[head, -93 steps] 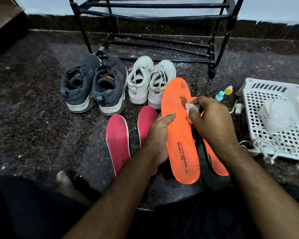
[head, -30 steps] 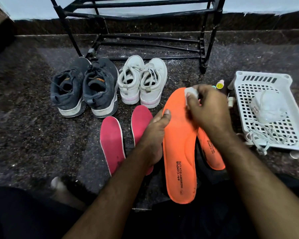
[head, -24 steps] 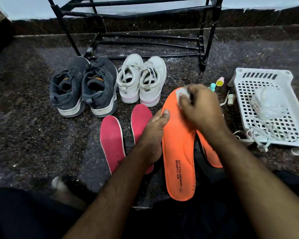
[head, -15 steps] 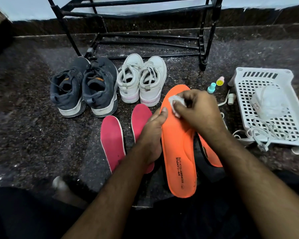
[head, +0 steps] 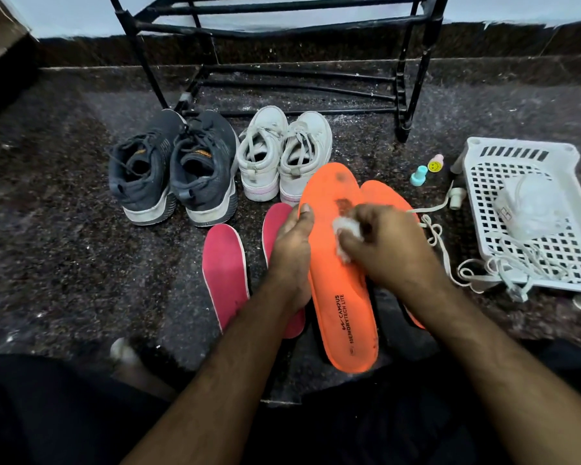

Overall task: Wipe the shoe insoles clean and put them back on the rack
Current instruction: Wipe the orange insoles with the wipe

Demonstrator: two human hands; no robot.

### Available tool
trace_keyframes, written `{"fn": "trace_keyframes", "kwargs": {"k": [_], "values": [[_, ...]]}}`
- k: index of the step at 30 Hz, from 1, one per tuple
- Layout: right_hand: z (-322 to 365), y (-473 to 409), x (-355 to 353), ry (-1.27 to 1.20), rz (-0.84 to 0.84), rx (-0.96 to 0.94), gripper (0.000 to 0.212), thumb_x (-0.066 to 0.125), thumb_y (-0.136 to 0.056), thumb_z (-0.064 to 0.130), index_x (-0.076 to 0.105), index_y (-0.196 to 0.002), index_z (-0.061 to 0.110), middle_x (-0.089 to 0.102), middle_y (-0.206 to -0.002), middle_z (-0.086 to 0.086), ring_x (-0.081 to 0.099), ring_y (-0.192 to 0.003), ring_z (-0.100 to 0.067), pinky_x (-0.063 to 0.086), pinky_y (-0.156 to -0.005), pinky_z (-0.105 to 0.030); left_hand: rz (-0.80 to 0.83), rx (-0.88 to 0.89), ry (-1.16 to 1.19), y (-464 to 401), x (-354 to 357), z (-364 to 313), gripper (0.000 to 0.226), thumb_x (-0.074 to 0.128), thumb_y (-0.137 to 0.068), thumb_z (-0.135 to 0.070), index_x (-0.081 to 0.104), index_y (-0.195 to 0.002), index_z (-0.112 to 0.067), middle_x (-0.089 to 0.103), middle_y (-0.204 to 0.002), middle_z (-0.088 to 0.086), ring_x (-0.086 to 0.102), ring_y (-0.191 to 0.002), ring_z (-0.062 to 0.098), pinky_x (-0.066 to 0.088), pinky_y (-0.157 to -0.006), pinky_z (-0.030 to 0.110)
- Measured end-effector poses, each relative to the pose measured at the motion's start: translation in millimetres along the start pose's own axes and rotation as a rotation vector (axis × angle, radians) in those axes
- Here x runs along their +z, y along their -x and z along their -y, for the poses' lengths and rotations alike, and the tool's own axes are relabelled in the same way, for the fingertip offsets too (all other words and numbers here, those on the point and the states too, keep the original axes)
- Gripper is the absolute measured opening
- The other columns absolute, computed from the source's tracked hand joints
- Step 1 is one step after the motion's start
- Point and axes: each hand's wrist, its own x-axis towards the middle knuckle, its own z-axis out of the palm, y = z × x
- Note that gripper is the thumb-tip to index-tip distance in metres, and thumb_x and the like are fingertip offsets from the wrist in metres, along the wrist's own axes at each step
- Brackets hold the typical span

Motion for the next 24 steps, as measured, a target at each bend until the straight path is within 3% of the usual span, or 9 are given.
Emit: {"fn": "trace_keyframes", "kwargs": {"k": [3,6,8,11,13,17,19,21,24], "values": [[8.6,13.3,13.4,-0.023,0.147,-0.027,0.004,0.071,-0.083,0.022,0.068,-0.082,0.025,0.067,-0.068,0.010,0.058,-0.062,-0.004,0.042,-0.062,-0.022,-0.063,0.028,0.006,-5.6,-3.0,-0.9,0.022,0.043,-0.107,-0.026,0.062,-0.108,-0.015,0.072,-0.099,0.010,0.069,-0.074,0.020,0.058,-0.075,0.037],[-2.2,0.5,1.9,0.012,0.029,0.087,0.006,0.070,-0.085,0.024,0.072,-0.090,0.021,0.070,-0.074,0.006,0.062,-0.069,-0.012,0.045,-0.065,-0.028,-0.093,0.045,-0.009,-6.3,-4.8,-1.5,0.021,0.043,-0.107,-0.026,0.062,-0.103,-0.017,0.075,-0.086,0.002,0.071,-0.071,0.016,0.060,-0.071,0.035],[-4.7,0.9,-0.8,0.055,-0.031,0.075,0.009,0.068,-0.086,0.027,0.072,-0.091,0.021,0.068,-0.077,0.005,0.060,-0.072,-0.017,0.044,-0.066,-0.031,-0.095,0.053,-0.002,-3.2,-2.7,-3.9,0.022,0.043,-0.107,-0.027,0.062,-0.106,-0.017,0.075,-0.088,0.003,0.071,-0.073,0.017,0.060,-0.072,0.037],[13.4,17.9,15.1,0.031,0.087,-0.094,0.019,0.060,-0.083,0.034,0.073,-0.090,0.022,0.069,-0.082,0.002,0.062,-0.079,-0.020,0.046,-0.072,-0.033,-0.147,0.076,0.021,-3.0,0.4,-8.1,0.029,0.042,-0.107,-0.025,0.057,-0.124,-0.006,0.070,-0.101,0.013,0.069,-0.072,0.019,0.060,-0.066,0.033],[13.8,16.9,19.9,0.042,0.110,-0.112,0.023,0.058,-0.082,0.036,0.073,-0.090,0.022,0.070,-0.084,0.001,0.064,-0.081,-0.021,0.045,-0.074,-0.032,-0.167,0.096,0.016,-4.0,0.2,-6.9,0.035,0.042,-0.107,-0.025,0.052,-0.131,-0.001,0.068,-0.106,0.017,0.068,-0.077,0.024,0.060,-0.068,0.035],[-4.2,-6.6,1.9,0.069,-0.084,0.036,0.017,0.065,-0.087,0.030,0.075,-0.089,0.016,0.073,-0.082,-0.002,0.066,-0.076,-0.024,0.051,-0.072,-0.037,-0.145,0.114,-0.023,-3.5,-0.9,-2.5,0.032,0.043,-0.107,-0.029,0.055,-0.125,-0.006,0.069,-0.102,0.019,0.065,-0.085,0.031,0.057,-0.080,0.053],[3.8,2.9,8.2,0.089,-0.035,-0.056,0.023,0.059,-0.088,0.034,0.075,-0.088,0.018,0.072,-0.084,-0.004,0.065,-0.081,-0.028,0.051,-0.075,-0.040,-0.149,0.122,0.004,-3.2,0.6,-4.3,0.031,0.042,-0.107,-0.028,0.054,-0.126,-0.006,0.069,-0.099,0.017,0.065,-0.084,0.030,0.058,-0.077,0.047],[22.1,23.6,23.8,0.125,0.120,-0.176,0.032,0.048,-0.086,0.044,0.072,-0.084,0.022,0.066,-0.082,-0.003,0.062,-0.083,-0.029,0.050,-0.076,-0.044,-0.173,0.133,0.007,-6.7,0.4,-6.0,0.033,0.041,-0.108,-0.026,0.053,-0.128,-0.002,0.069,-0.102,0.017,0.065,-0.084,0.029,0.059,-0.074,0.040],[14.2,10.7,19.4,0.133,0.098,-0.106,0.030,0.051,-0.086,0.042,0.074,-0.090,0.022,0.068,-0.085,-0.004,0.064,-0.086,-0.030,0.051,-0.077,-0.043,-0.182,0.168,-0.021,-12.0,-3.1,-2.0,0.030,0.039,-0.108,-0.025,0.055,-0.123,-0.004,0.067,-0.104,0.019,0.063,-0.086,0.029,0.056,-0.083,0.047]]}}
